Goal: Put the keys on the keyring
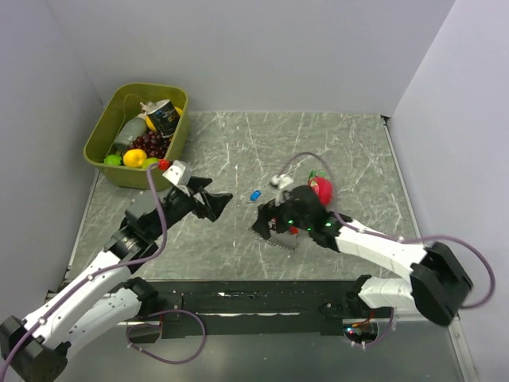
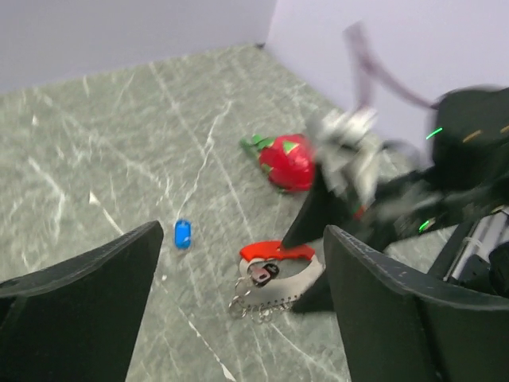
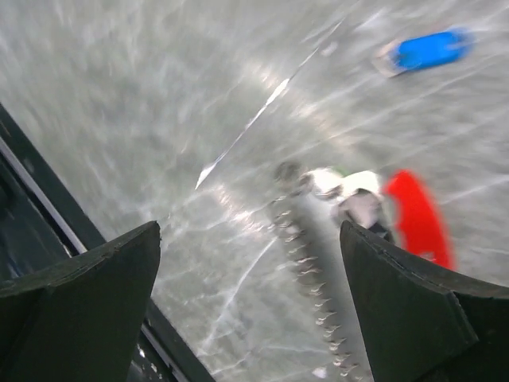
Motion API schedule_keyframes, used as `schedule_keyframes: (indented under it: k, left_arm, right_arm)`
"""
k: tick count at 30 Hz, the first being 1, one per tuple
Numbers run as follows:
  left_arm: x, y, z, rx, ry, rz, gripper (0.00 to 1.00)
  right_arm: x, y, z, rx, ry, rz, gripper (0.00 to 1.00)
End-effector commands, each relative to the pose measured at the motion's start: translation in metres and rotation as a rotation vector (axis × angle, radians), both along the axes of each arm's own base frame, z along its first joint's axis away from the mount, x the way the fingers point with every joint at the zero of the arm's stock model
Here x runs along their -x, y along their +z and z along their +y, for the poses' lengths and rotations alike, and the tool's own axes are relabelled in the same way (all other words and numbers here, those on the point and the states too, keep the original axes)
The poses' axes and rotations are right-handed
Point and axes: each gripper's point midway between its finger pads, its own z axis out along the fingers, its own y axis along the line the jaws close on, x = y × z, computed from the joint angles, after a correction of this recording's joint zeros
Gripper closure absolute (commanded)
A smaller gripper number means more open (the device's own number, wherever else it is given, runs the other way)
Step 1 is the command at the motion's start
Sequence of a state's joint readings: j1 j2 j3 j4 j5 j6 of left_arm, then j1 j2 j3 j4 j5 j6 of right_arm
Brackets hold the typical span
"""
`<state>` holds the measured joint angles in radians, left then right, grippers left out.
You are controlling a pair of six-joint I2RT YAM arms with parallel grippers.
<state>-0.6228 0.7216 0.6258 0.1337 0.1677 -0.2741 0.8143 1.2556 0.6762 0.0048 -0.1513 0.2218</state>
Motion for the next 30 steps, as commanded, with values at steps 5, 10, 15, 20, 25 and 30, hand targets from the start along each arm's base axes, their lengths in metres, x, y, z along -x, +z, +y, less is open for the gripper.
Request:
schedule_keyframes:
  k: [5,10,15,20,25,30]
  left_arm:
    - [-0.034,-0.048,-0.015,0.020,-0.029,0.217,0.09]
    - [-0.051,-0.086,-0.027,0.055,-0.140,0.373,0.13]
    - [-0.056,-0.111,-0.044,0.087,-0.278,0.492,0.19]
    - [-0.065,-0.153,-0.057,0.093,-0.315,0.629,0.28]
    - [-0.072,-0.191,-0.074,0.050,-0.337,0.733,0.38]
    - [-0.069,-0.210,-0.090,0.030,-0.366,0.763,0.44]
  right_arm:
    - [-0.024,0.031,-0.024,-0.181,-0.100,-0.003,0.00]
    - [-0.030,0.017,-0.022,-0.172,-0.127,0.109,0.00]
    - [-0.030,0.008,-0.005,-0.224,-0.092,0.218,0.06]
    - [-0.036,-0.010,0.009,-0.248,-0.129,0.351,0.30]
    - [-0.039,-0.026,0.014,-0.268,-0.206,0.468,0.39]
    - [-0.043,-0.036,0.006,-0.269,-0.300,0.499,0.41]
